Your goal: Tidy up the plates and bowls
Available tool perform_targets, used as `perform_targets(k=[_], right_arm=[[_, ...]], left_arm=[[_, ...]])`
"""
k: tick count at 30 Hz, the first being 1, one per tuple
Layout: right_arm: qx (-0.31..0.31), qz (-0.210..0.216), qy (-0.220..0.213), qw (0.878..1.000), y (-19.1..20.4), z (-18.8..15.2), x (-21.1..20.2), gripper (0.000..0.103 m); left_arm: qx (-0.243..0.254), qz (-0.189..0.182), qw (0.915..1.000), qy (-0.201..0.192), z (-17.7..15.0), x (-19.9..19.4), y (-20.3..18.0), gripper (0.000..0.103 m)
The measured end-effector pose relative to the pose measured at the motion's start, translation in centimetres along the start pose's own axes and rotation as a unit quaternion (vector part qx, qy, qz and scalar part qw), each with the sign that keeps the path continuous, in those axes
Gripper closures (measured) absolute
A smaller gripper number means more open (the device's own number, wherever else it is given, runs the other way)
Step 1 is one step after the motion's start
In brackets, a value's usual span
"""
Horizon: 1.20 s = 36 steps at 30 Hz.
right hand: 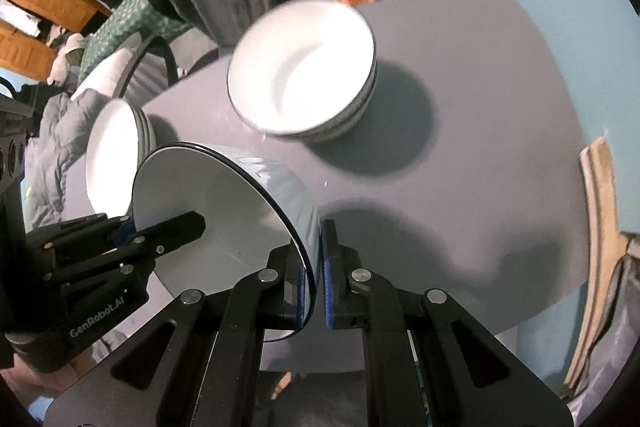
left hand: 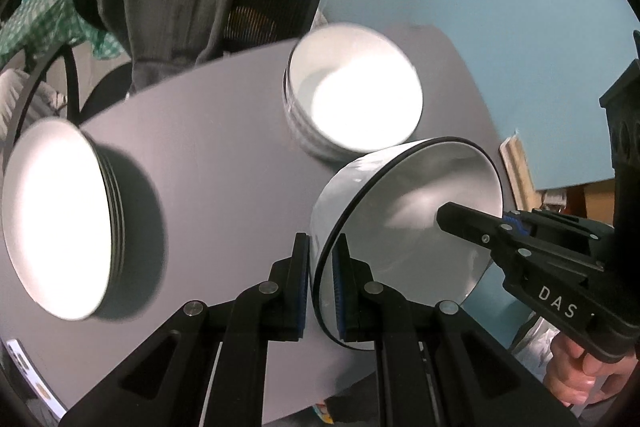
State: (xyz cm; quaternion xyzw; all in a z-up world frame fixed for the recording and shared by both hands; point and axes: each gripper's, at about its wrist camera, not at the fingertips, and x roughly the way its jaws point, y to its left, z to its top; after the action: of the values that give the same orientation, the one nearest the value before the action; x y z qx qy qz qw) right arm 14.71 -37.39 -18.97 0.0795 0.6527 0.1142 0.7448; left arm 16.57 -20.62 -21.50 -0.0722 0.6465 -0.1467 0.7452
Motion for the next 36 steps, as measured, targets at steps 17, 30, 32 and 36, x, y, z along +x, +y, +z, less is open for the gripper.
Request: perform_targets(k=[17,30,32,36], right_arm=[[-0.004,-0.007,-0.029,1.000,-0.4,6.5,-1.2,0.095],[0.014,-0.005,0.008,1.000,-2.2,8.9,1.4,0.095],[0.017,-0.004,0.013,1.000,-2.5,9.3,1.7,0.095],[0.019,-0.002,0.020,1.000,-2.8,9.4,2.1,0.095]], left_arm=[[0.007,0.020,0.9993,-0.030,8.1,0.2,-1.4,0.093],[0.004,0.050,0.9987,0.003,10.3,3.2,-1.3,0.093],[0.003,0.050,0.9987,0.008,10.5,3.4,-1.2,0.093],[-0.003,0.050,0.9986,0.017,10.5,3.9,-1.2,0.093]])
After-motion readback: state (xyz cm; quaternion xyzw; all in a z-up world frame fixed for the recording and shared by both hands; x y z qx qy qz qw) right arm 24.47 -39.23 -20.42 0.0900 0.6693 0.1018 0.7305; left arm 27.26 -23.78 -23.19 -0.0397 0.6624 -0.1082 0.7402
